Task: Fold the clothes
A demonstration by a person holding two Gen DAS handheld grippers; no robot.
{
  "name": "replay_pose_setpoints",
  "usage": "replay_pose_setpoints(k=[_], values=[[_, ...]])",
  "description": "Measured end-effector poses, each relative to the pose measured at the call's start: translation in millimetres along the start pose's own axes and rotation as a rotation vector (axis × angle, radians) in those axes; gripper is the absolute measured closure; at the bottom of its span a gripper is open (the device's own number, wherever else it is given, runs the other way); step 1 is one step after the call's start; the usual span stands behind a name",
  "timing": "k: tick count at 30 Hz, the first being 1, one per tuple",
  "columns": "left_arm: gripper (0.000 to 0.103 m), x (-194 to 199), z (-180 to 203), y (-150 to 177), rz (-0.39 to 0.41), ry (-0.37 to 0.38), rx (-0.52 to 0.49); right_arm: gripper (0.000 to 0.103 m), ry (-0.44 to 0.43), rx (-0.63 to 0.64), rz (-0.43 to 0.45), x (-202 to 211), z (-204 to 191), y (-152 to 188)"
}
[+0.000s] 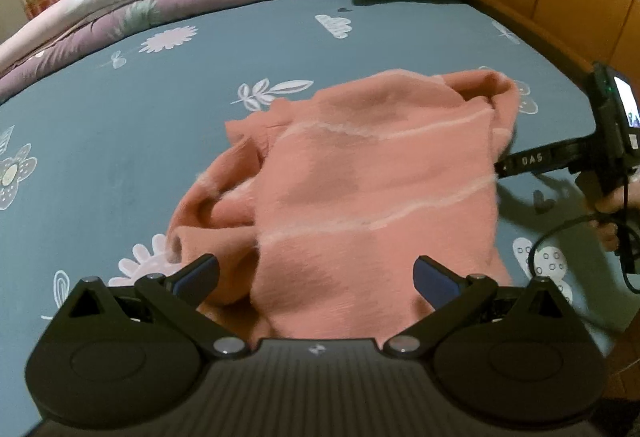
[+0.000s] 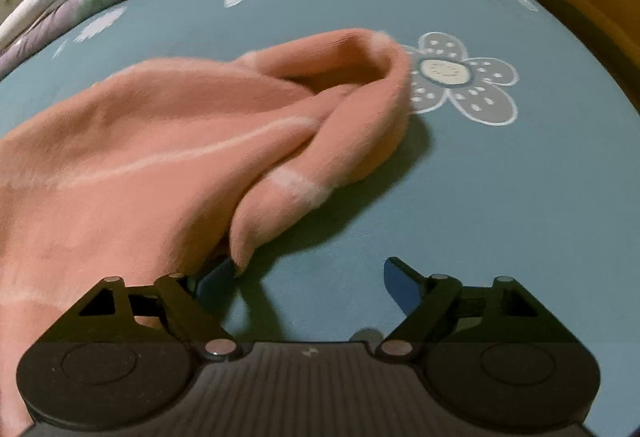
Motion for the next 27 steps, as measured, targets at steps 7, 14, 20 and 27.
replay_pose_setpoints(k=[7, 14, 20, 27], values=[[0.0, -2.6, 1.1, 1.0, 0.004, 0.011, -0.012, 0.014, 0.091, 0.029, 0.074, -12.8, -9.6, -3.8], [0.0, -3.5, -9.0, 5.6, 0.003, 0.002, 0.013, 0.011, 0.256, 0.045, 0.157, -5.4, 18.7, -12.4], [0.0, -4.6, -11.2, 7.3, 0.005, 0.009, 0.002, 0.011, 0.409, 0.038, 0.238, 6.5, 52.3, -30.4], [0.0, -4.2, -18.6, 12.4, 0.001, 0.008, 0.011, 0.012, 0.551, 0.015, 0.342, 29.8, 89.7, -73.0]])
Point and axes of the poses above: each gripper's, at about its wrist camera, not at the fingertips, and x roughly against the way its jaws point, z to its right, y to its underside, the point moved 5 cm from there along -x, roughly the way its jaws point, and after that the axes turned 14 degrees about -x, right-handed, at the moved point
